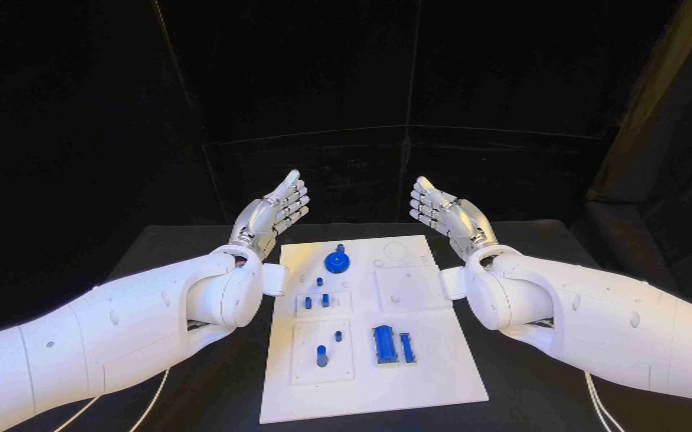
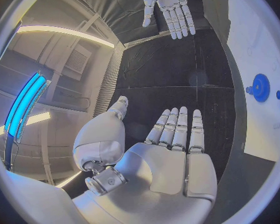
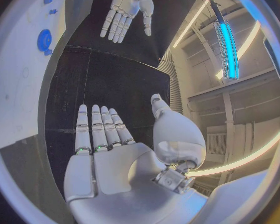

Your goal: Assemble the parts on the task board

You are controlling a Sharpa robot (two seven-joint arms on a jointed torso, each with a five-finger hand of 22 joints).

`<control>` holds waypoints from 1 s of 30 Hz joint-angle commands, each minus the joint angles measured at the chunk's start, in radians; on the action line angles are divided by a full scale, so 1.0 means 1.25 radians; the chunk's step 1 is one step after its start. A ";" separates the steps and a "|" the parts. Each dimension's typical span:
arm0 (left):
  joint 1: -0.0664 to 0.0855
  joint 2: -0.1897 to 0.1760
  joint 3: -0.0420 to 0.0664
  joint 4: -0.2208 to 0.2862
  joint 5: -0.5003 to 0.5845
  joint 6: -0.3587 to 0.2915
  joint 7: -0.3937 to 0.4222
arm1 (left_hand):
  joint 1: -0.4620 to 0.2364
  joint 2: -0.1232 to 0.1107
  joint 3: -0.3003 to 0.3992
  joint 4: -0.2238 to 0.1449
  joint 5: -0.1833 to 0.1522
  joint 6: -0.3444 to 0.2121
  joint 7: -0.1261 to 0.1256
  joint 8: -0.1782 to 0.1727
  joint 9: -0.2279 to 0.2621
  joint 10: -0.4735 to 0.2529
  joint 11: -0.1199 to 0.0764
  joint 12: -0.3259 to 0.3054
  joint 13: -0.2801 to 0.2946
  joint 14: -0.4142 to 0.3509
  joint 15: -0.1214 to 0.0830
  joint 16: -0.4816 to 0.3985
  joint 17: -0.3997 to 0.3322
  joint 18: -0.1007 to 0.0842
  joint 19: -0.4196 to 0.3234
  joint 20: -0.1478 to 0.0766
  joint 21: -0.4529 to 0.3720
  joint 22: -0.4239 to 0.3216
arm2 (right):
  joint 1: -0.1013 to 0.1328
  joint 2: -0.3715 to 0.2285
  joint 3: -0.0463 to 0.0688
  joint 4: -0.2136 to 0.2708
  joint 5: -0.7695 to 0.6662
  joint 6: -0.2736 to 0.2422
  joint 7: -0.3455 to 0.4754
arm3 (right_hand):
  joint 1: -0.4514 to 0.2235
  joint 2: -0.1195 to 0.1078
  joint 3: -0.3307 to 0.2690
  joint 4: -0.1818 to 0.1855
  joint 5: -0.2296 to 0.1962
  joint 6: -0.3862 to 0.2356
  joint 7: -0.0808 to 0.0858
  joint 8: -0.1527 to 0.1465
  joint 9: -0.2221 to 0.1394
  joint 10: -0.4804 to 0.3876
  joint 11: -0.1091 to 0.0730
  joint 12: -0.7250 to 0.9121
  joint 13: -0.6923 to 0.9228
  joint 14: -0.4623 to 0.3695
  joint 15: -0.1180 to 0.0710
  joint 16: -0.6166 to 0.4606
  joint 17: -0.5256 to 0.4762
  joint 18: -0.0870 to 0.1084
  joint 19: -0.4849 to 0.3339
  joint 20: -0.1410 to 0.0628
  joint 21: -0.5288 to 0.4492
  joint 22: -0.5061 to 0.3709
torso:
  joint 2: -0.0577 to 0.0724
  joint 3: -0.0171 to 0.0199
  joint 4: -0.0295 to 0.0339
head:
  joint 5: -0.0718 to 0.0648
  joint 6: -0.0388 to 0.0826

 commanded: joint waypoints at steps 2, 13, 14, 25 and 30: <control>-0.008 -0.015 0.005 0.067 -0.014 -0.183 0.019 | -0.163 0.001 -0.046 0.002 -0.006 -0.123 -0.057 -0.006 -0.003 -0.132 -0.032 -0.006 -0.003 -0.121 -0.020 -0.031 -0.010 -0.028 -0.102 -0.034 -0.007 -0.034 | -0.004 -0.016 0.005 0.063 0.086 -0.137 0.048 | -0.174 0.000 -0.035 0.008 -0.010 -0.132 -0.050 -0.006 -0.008 -0.151 -0.012 -0.006 -0.003 -0.155 -0.003 -0.007 -0.006 -0.030 -0.139 -0.066 -0.040 -0.042 | 0.001 0.0003 -0.0012 | 0.000 0.000; -0.019 -0.031 0.010 0.137 -0.018 -0.267 0.023 | -0.279 0.001 -0.133 0.002 -0.006 -0.211 -0.057 -0.006 -0.003 -0.226 -0.032 -0.006 -0.003 -0.207 -0.020 -0.089 -0.010 -0.084 -0.174 -0.098 -0.007 -0.099 | -0.008 -0.029 0.009 0.110 0.110 -0.176 0.058 | -0.295 0.000 -0.098 0.008 -0.010 -0.224 -0.050 -0.006 -0.008 -0.256 -0.012 -0.006 -0.003 -0.263 -0.003 -0.007 -0.006 -0.086 -0.236 -0.066 -0.040 -0.042 | 0.001 0.0003 -0.0012 | 0.000 0.000; -0.019 -0.031 0.010 0.137 -0.018 -0.267 0.023 | -0.286 0.001 -0.133 0.002 -0.006 -0.217 -0.057 -0.006 -0.003 -0.232 -0.032 -0.006 -0.003 -0.212 -0.020 -0.089 -0.010 -0.084 -0.179 -0.098 -0.007 -0.099 | -0.008 -0.029 0.009 0.110 0.110 -0.176 0.058 | -0.302 0.000 -0.098 0.008 -0.010 -0.230 -0.050 -0.006 -0.008 -0.262 -0.012 -0.006 -0.003 -0.269 -0.003 -0.007 -0.006 -0.086 -0.242 -0.066 -0.040 -0.042 | 0.001 0.0003 -0.0012 | 0.000 0.000; -0.019 -0.031 0.010 0.137 -0.018 -0.267 0.023 | -0.352 0.001 -0.133 0.002 -0.006 -0.267 -0.057 -0.006 -0.003 -0.286 -0.032 -0.006 -0.003 -0.262 -0.020 -0.089 -0.010 -0.084 -0.220 -0.098 -0.007 -0.099 | -0.008 -0.029 0.009 0.110 0.110 -0.176 0.058 | -0.372 0.000 -0.098 0.008 -0.010 -0.283 -0.050 -0.006 -0.008 -0.323 -0.012 -0.006 -0.003 -0.332 -0.003 -0.007 -0.006 -0.086 -0.298 -0.066 -0.040 -0.042 | 0.001 0.0003 -0.0012 | 0.000 0.000; -0.019 -0.031 0.010 0.137 -0.018 -0.267 0.023 | -0.374 0.001 -0.133 0.002 -0.006 -0.282 -0.057 -0.006 -0.003 -0.303 -0.032 -0.006 -0.003 -0.275 -0.020 -0.089 -0.010 -0.084 -0.232 -0.098 -0.007 -0.099 | -0.008 -0.029 0.009 0.110 0.110 -0.176 0.058 | -0.394 0.000 -0.098 0.008 -0.010 -0.299 -0.050 -0.006 -0.008 -0.343 -0.012 -0.006 -0.003 -0.352 -0.003 -0.007 -0.006 -0.086 -0.316 -0.066 -0.040 -0.042 | 0.001 0.0003 -0.0012 | 0.000 0.000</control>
